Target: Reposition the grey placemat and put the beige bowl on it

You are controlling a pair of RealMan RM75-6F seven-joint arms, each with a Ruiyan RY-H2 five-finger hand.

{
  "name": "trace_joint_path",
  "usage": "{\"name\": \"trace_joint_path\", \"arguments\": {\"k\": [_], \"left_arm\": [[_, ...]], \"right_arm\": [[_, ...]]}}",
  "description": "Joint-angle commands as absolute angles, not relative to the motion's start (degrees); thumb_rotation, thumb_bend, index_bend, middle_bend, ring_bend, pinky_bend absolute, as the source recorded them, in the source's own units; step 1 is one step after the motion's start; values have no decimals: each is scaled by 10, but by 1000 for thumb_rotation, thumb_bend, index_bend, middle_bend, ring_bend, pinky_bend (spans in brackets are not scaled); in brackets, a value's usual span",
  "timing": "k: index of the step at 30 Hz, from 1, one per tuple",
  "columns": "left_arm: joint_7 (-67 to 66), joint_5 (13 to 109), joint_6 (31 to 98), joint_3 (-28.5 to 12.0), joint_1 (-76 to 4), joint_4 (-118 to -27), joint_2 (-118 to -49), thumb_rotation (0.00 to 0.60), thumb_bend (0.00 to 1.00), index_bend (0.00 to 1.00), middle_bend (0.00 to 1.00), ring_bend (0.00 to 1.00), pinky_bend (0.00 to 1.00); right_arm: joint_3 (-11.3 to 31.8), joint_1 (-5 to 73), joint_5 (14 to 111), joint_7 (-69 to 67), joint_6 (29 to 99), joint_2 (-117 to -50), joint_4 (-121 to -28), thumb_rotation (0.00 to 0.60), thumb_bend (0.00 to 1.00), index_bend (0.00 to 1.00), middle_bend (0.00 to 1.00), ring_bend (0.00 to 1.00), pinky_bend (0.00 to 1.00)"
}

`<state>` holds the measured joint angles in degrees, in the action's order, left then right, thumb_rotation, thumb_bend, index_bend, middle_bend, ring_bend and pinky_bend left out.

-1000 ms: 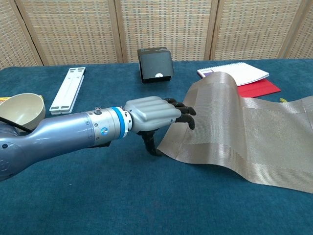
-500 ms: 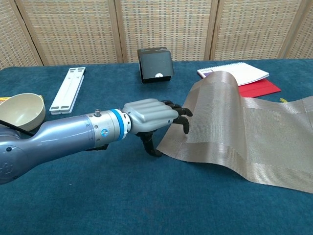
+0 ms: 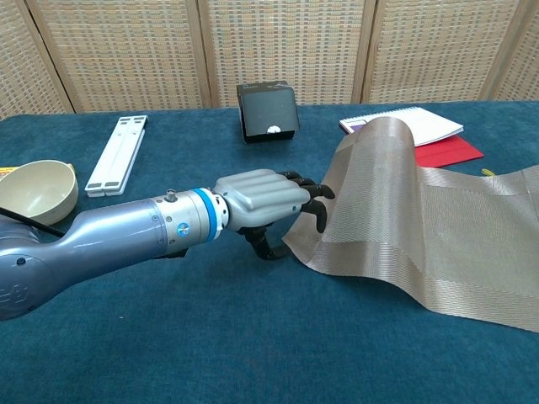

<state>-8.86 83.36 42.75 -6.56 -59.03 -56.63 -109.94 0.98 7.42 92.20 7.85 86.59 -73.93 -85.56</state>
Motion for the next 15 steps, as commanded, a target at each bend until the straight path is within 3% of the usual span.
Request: {"name": "trace_joint_path", "arguments": {"k": [1,15], "left_arm": [[-90,832,427,-65,-591,-566,-1101,600,451,286,0,0,0],[-101,810,420,-73,-592,-550,-1114,600,462,362,0,0,0]], "right_arm": [[10,74,923,78,866,-739,-856,600,0,0,0,0,0],[10,72,930,73,871,-736,-858,600,0,0,0,0,0]]}}
